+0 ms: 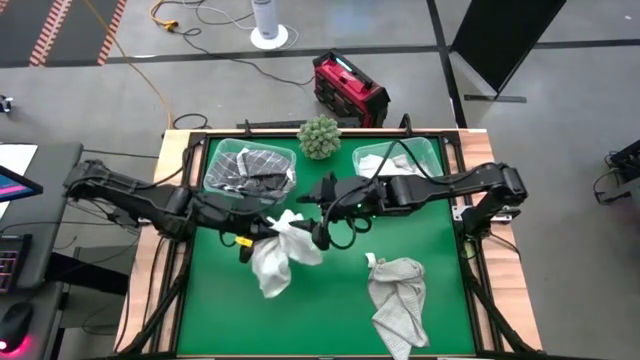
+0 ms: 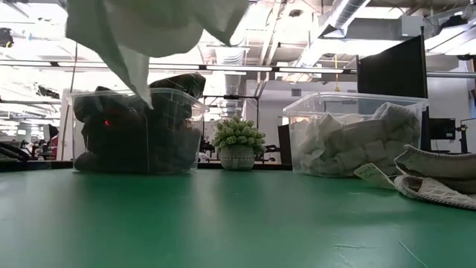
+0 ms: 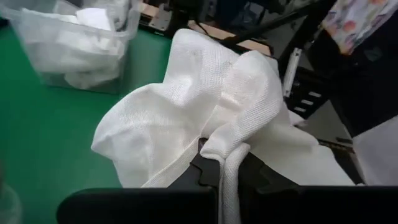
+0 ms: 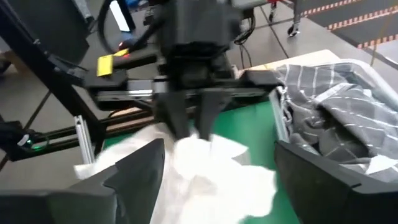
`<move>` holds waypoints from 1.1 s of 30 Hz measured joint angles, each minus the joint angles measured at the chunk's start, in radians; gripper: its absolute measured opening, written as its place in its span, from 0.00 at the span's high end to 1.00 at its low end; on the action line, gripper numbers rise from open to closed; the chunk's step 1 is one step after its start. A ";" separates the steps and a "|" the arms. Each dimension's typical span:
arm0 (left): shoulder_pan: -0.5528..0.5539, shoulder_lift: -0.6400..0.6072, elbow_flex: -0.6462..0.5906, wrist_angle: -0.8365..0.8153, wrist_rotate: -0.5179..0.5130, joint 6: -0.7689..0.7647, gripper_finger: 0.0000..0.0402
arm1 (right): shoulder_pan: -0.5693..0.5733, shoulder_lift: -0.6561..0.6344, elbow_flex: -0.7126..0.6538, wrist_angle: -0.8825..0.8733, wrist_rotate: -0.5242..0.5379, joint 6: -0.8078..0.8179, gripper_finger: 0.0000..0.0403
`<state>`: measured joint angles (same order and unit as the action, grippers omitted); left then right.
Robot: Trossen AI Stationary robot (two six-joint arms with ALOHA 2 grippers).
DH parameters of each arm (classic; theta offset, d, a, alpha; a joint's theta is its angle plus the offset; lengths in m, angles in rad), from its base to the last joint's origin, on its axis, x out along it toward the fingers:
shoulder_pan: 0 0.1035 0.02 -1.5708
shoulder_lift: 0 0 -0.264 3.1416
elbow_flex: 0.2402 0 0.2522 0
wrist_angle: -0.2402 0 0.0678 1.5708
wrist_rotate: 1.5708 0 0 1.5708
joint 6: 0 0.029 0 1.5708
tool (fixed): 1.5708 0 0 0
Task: Sort towels by color in basket
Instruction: Put the white towel into the right transparent bin
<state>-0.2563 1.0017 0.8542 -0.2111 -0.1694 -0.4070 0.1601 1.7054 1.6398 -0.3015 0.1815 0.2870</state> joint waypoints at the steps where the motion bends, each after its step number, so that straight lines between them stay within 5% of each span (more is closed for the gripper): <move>1: 0.012 0.002 0.005 -0.003 0.000 0.009 1.00 | -0.002 0.003 0.000 -0.001 -0.002 0.000 0.18; 12: 0.108 0.109 0.163 0.032 -0.023 0.221 1.00 | -0.039 0.083 -0.001 0.044 -0.049 -0.005 0.17; 21: 0.141 0.166 0.173 0.245 -0.006 0.210 0.99 | -0.072 0.082 -0.001 0.049 -0.049 -0.006 0.23; 25: 0.158 0.157 0.173 0.249 -0.018 0.190 0.99 | -0.073 0.079 -0.001 0.051 -0.049 -0.002 0.41; 30: 0.180 0.130 0.173 0.225 -0.022 0.129 0.99 | -0.073 0.080 -0.001 0.034 -0.049 0.001 0.84; 33: 0.194 0.114 0.173 0.201 -0.023 0.088 0.95 | -0.076 0.075 0.001 0.002 -0.053 -0.004 0.87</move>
<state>-0.0619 1.1161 1.0275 -0.0105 -0.1927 -0.3188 0.0838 1.7799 1.6409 -0.2992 0.1287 0.2832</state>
